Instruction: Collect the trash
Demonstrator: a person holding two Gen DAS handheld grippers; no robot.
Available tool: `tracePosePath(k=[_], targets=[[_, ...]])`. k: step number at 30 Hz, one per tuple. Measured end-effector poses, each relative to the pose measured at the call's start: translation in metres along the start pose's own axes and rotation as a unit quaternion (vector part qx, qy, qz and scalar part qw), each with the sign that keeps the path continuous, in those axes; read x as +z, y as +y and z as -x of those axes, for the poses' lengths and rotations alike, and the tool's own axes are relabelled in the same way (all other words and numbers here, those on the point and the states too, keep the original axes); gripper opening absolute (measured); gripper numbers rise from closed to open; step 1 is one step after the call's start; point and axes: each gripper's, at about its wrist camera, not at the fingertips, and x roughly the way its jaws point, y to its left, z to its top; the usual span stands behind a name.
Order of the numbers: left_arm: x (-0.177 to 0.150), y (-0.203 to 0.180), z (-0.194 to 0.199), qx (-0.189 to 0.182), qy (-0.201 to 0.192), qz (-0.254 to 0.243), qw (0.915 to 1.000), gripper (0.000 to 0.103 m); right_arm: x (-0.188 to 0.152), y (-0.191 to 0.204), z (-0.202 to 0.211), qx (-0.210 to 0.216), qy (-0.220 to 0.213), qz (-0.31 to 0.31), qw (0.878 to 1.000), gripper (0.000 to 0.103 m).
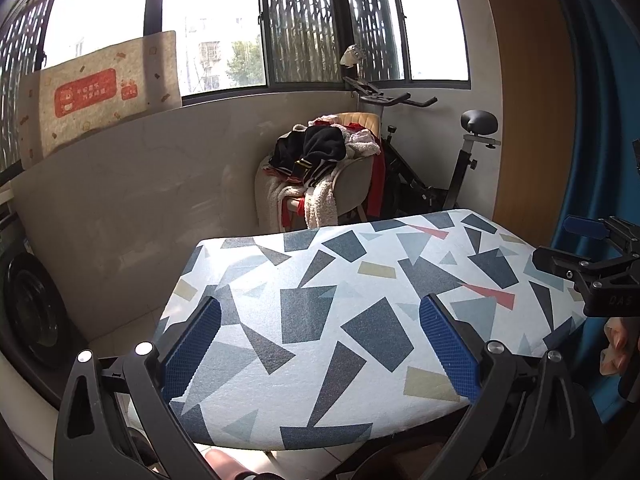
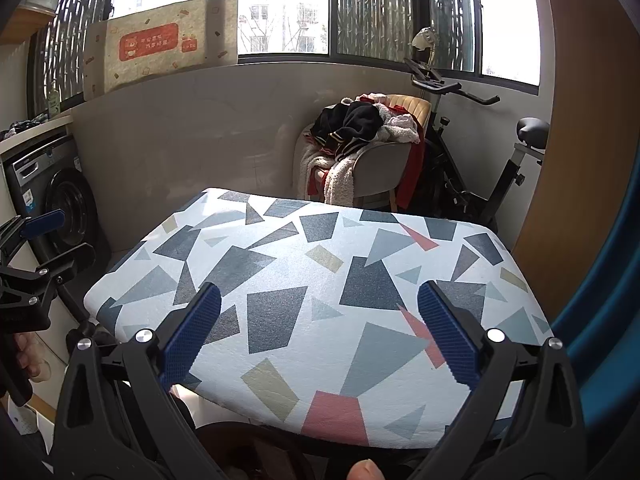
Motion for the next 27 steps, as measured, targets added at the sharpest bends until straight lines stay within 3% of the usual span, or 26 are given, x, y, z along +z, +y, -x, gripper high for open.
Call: tracePosePath(k=[27], targets=[[-0.0009,0.0056,-0.0062,-0.003,0.014,0.007,0.9999,0.097,-0.0019,-0.0044,-0.0007,-0.003,0.009,0.001,1.000,0.097]])
